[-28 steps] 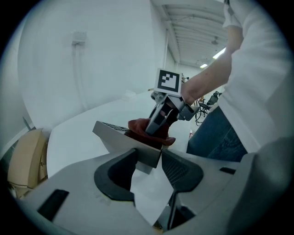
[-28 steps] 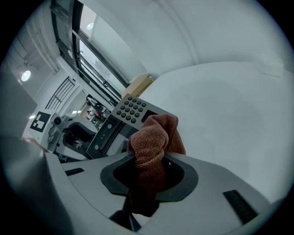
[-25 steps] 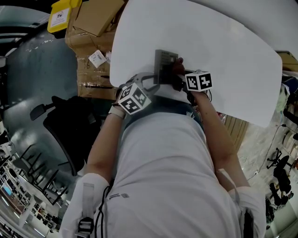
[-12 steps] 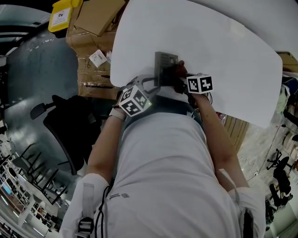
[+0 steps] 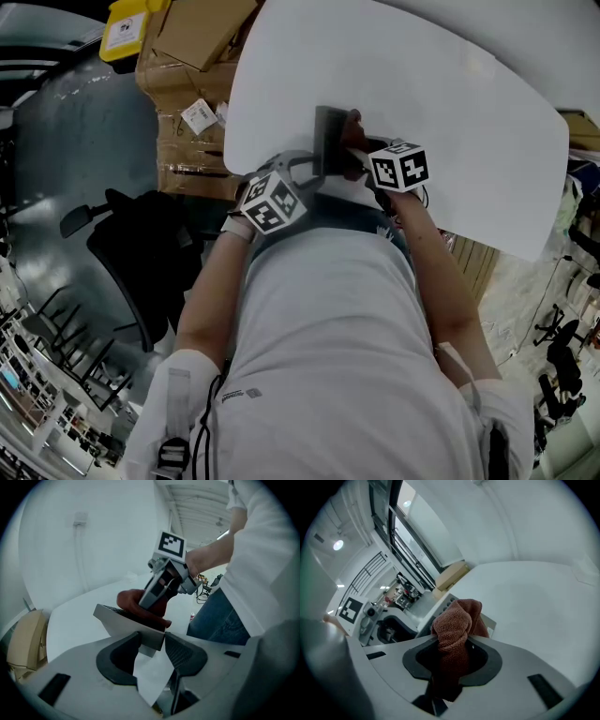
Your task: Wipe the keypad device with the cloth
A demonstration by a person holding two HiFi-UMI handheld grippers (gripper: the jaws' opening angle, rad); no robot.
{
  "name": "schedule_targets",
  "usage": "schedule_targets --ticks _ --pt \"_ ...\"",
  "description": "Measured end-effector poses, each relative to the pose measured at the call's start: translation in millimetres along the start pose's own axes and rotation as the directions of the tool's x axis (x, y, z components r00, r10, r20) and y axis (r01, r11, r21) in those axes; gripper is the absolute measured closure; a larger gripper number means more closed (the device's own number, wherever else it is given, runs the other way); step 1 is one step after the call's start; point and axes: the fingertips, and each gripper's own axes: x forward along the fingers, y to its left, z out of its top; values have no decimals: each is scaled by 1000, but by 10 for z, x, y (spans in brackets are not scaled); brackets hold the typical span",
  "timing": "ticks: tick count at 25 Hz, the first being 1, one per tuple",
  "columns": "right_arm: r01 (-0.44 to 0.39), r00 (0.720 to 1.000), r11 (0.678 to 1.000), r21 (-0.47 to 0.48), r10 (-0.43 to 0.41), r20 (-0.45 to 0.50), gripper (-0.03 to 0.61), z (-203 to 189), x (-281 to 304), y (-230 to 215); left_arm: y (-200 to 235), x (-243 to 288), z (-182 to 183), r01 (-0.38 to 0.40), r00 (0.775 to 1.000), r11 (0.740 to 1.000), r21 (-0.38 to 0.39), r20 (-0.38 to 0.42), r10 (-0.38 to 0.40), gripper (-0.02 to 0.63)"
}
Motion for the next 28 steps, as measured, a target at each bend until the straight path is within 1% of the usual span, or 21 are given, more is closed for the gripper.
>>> schedule_targets --ticks 3,6,8,11,14,17,21,24,28 --pt "-47 998 998 -28 49 47 477 246 -3 220 2 0 -5 -1 1000 1000 -9 5 1 448" --pt "-68 995 996 -64 72 64 477 394 36 377 3 -6 -3 -1 1000 1000 -13 9 1 448" --pt "-66 996 994 -83 71 62 477 424 89 417 2 -4 -2 2 1000 1000 -12 8 -2 448" --pt "-42 998 993 -113 48 49 477 426 149 416 -2 -1 -2 7 1000 1000 -7 4 -6 446" --pt "-28 999 992 -127 33 42 477 429 163 400 8 -8 3 6 1000 1000 -3 4 -6 445" --pt "-25 998 992 -120 31 48 477 422 168 386 9 -4 2 4 1000 1000 -2 8 -4 445" --pt "-30 996 997 -75 36 79 477 399 154 365 -9 -5 0 6 1000 1000 -2 9 -6 443" --pt "-10 996 999 -44 13 88 477 382 161 268 4 -13 4 10 1000 1000 -1 5 -10 445" --pt "10 997 1000 2 -10 75 477 295 163 92 8 -16 8 11 1000 1000 2 4 -11 444"
